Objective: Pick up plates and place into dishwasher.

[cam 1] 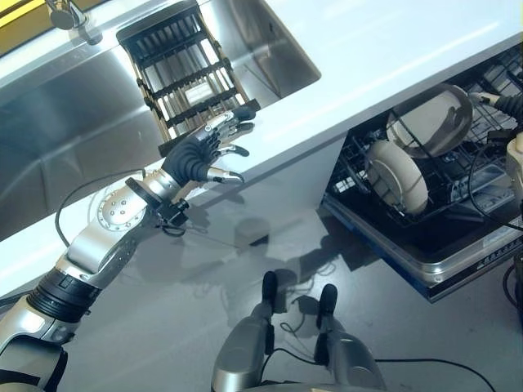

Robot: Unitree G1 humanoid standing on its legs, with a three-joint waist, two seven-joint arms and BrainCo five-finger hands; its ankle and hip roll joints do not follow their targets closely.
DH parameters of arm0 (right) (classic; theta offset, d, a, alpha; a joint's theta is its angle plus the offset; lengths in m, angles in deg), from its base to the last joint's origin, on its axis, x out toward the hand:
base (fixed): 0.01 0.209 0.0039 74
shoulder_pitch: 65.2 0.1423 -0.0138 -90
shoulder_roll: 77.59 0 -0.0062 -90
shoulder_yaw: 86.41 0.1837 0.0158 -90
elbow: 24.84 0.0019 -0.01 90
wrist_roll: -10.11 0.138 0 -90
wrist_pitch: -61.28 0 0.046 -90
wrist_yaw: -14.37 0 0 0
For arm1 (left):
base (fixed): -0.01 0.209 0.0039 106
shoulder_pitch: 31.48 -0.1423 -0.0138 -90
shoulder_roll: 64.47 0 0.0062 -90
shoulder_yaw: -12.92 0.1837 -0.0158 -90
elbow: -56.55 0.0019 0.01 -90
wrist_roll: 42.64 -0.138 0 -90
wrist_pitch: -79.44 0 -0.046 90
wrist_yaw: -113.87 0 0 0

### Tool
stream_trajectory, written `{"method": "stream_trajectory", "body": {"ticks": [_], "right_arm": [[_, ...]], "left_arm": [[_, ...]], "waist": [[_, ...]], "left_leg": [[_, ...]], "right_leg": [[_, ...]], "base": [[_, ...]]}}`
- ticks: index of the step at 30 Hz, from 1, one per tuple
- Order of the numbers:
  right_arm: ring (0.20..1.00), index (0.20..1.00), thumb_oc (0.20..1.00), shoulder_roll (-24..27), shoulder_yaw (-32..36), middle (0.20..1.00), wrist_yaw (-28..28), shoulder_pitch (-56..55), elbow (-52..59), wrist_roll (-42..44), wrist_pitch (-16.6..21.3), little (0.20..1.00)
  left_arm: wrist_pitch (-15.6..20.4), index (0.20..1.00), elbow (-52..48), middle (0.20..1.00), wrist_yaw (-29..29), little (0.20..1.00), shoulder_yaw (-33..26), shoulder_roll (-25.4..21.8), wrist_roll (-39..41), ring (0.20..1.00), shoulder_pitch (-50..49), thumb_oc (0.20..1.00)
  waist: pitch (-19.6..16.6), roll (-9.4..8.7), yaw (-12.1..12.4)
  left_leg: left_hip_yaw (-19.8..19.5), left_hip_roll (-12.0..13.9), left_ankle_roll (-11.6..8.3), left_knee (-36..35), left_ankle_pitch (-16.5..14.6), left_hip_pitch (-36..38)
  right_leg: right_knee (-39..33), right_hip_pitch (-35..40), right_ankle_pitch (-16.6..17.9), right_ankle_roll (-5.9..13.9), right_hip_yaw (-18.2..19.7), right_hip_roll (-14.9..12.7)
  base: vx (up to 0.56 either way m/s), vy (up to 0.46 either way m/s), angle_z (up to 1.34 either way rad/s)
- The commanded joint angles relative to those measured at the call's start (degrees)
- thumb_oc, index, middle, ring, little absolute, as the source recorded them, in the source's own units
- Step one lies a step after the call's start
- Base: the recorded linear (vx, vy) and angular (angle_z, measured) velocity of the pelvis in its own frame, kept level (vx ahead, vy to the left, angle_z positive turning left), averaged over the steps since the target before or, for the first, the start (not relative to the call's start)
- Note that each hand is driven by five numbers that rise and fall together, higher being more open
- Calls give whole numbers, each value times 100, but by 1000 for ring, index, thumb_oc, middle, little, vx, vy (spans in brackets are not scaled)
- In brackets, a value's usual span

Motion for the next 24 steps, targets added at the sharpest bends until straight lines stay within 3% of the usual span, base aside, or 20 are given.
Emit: {"method": "stream_trajectory", "body": {"ticks": [1,5,8,13,18,22,24], "right_arm": [[1000,1000,1000,395,9,1000,-644,-361,324,94,-11,1000],[1000,1000,1000,106,691,1000,-780,-948,561,987,64,1000],[1000,1000,1000,-492,1086,1000,-360,-1351,570,1875,135,1000],[1000,1000,1000,-1152,1388,1000,212,-1475,-86,2743,444,1000],[1000,1000,1000,-1572,1448,1000,71,-1197,-456,2870,792,1000],[1000,1000,1000,-1748,1264,1000,78,-882,-531,2573,765,1000],[1000,1000,1000,-1752,1184,1000,153,-733,-601,2424,702,1000]], "left_arm": [[104,1000,-102,1000,-24,1000,114,26,61,1000,-339,1000],[126,1000,-117,1000,50,1000,176,197,-12,1000,-443,1000],[66,1000,-48,1000,137,1000,290,537,-249,1000,-367,1000],[-122,1000,127,1000,103,1000,590,944,-523,1000,104,1000],[-266,1000,266,1000,32,1000,677,1273,-455,1000,358,1000],[-363,1000,319,1000,-6,1000,738,1380,-509,1000,381,1000],[-382,1000,362,1000,19,1000,747,1391,-539,1000,376,1000]], "waist": [[-331,-292,-113],[-418,-309,-183],[-445,-283,-209],[-182,-223,-168],[168,-149,-134],[352,-53,-57],[412,-2,-37]], "left_leg": [[298,-118,-56,85,-733,86],[342,-116,-34,128,-799,163],[362,-121,12,312,-897,159],[322,-127,77,1428,-1252,-149],[286,-201,238,2850,-1857,-696],[176,-401,435,4002,-2389,-1362],[151,-438,500,4360,-2479,-1615]], "right_leg": [[310,-272,-301,439,16,-293],[377,-223,-363,440,92,-281],[580,-212,-506,382,113,-300],[1609,-331,-984,170,-78,-467],[2873,-753,-1467,-36,-116,-669],[4189,-1396,-1996,-197,-68,-779],[4641,-1673,-2129,-241,-42,-855]], "base": [[63,41,-2],[50,41,-3],[17,35,-5],[-3,23,-2],[-36,31,3],[-39,44,5],[-55,34,11]]}}
